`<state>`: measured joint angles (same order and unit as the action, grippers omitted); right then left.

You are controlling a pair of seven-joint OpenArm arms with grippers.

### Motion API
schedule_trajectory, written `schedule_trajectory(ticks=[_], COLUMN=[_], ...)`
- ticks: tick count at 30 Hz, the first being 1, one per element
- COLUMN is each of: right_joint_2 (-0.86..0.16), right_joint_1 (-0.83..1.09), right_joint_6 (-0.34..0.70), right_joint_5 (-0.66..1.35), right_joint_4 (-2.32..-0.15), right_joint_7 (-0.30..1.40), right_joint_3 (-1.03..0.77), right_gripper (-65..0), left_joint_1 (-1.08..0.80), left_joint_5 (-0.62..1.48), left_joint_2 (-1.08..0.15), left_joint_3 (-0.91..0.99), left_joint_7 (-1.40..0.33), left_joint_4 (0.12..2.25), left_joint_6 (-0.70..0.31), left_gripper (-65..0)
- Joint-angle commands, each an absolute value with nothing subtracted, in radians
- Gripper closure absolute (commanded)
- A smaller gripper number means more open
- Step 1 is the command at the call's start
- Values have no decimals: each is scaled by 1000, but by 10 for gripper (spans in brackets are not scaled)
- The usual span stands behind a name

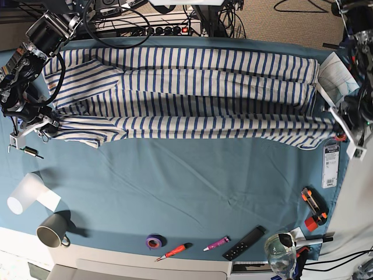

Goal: Fold the T-shirt properly
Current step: 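Lift the hem with both grippers and fold it toward the collar, then lay the folded hem down along the collar edge and release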

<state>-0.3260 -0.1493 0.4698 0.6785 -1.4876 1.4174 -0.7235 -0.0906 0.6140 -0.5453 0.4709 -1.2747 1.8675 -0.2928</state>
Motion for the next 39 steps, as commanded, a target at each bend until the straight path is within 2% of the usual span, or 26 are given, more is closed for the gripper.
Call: schedule_trajectory(ticks=[1,7,16,22,39], right_joint_2=[-350,-350,-360,-385,-384], right_joint_1=[-161,-102,15,45,150], right_joint_6=[466,463,463,464,464], right_joint_5=[681,681,730,729,731], right_joint_4=[-1507,-1567,-1626,-1626,-1626], right_joint_7=[1396,1396,1396,1396,1396], right_joint_3=[-728,-753,-901,-904,-904], right_gripper=[0,0,0,0,0], left_joint_1=[-94,-187,-305,-361,-442], left_joint_5=[607,606,590,577,577], left_joint_2=[-567,-561,-516,-481,-479], left_joint_3=[487,488,488,488,488], left_joint_7=[-1272,-1282,-1256,-1257,-1264], left_joint_4=[1883,1954,2128,2136,2136], left_joint_6=[-290,-300,-313,-312,-312], left_gripper=[0,0,0,0,0])
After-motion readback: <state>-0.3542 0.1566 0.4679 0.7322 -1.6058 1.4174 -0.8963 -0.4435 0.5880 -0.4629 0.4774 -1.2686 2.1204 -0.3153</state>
